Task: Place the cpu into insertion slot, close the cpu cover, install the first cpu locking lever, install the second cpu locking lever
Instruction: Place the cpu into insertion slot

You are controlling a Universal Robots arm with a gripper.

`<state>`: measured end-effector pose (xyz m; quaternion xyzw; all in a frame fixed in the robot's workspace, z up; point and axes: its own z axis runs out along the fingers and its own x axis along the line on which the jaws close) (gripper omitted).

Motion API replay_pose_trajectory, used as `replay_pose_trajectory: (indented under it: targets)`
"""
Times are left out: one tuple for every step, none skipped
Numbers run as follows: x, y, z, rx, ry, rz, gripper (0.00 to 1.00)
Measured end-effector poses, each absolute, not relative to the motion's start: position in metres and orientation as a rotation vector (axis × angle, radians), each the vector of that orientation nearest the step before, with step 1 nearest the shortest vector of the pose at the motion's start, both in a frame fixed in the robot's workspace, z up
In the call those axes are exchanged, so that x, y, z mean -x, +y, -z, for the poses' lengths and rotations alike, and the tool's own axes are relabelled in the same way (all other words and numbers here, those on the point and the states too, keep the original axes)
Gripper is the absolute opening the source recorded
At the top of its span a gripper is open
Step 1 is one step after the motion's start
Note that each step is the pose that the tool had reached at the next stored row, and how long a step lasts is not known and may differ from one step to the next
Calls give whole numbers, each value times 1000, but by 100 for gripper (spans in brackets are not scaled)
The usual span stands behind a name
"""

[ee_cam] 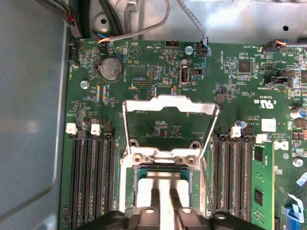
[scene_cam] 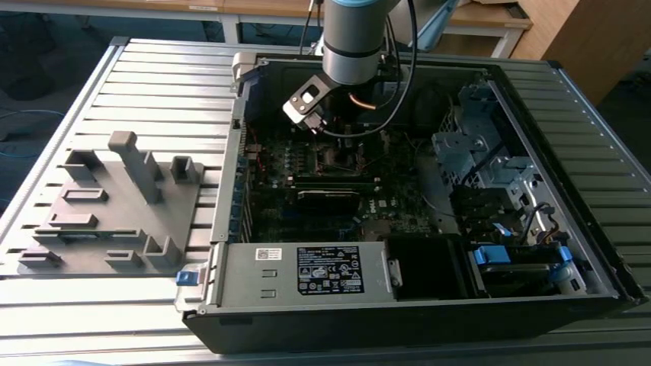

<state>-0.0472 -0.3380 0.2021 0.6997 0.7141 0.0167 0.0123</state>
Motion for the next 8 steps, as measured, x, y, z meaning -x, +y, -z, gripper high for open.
replay_pose_trajectory:
  targets:
    - [47, -338, -202, -2181, 2226, -52, 19]
    - [47, -338, -202, -2181, 2226, -52, 13]
    - [47, -338, -202, -2181, 2226, -52, 13]
    - [47, -338, -202, -2181, 2226, -52, 11]
    - [47, -338, -202, -2181, 2226, -52, 11]
    - [47, -338, -202, -2181, 2226, -52, 11]
    - [47, -338, -202, -2181, 2226, -52, 11]
    - [48, -338, -202, -2181, 2226, -51, 11]
